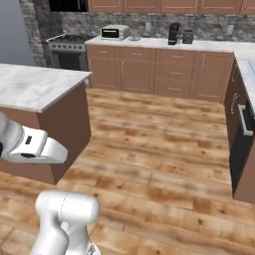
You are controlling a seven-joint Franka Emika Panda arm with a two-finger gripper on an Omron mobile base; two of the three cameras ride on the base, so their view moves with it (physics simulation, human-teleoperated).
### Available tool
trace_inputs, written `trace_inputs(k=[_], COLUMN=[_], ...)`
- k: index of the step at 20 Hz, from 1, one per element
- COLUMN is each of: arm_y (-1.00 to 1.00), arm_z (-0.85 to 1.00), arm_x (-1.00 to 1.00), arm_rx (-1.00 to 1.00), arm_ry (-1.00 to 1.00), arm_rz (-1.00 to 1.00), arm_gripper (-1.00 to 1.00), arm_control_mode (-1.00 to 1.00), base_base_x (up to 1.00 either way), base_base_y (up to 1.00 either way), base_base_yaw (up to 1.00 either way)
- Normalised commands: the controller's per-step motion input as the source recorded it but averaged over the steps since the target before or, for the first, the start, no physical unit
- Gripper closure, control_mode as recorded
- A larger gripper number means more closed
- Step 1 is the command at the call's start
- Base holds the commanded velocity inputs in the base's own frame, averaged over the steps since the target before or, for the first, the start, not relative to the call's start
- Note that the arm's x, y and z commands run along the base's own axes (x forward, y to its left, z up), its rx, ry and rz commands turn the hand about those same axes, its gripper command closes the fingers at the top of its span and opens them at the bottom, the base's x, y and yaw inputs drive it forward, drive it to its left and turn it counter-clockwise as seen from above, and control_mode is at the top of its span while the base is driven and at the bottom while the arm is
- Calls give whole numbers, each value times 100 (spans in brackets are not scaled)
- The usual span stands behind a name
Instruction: Place the cold items (broccoli and squash) from the fridge in one tupperware on the dining counter. Place the warm items (hot dog and kebab skewer) in the stove area in another tupperware.
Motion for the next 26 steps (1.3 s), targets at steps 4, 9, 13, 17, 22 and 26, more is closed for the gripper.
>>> trace_inputs(k=[4, 9, 13, 17, 22, 26], arm_y=[0, 0, 0, 0, 0, 0], arm_z=[0, 0, 0, 0, 0, 0], arm_x=[0, 0, 0, 0, 0, 0], arm_rx=[0, 0, 0, 0, 0, 0], arm_ry=[0, 0, 0, 0, 0, 0], arm_rz=[0, 0, 0, 0, 0, 0], arm_gripper=[-100, -100, -100, -100, -100, -100], arm_control_mode=[100, 100, 100, 100, 100, 100], base_base_x=[100, 100, 100, 100, 100, 100], base_base_y=[-20, -17, -11, -3, 0, 0], base_base_yaw=[5, 5, 2, 0, 1, 5])
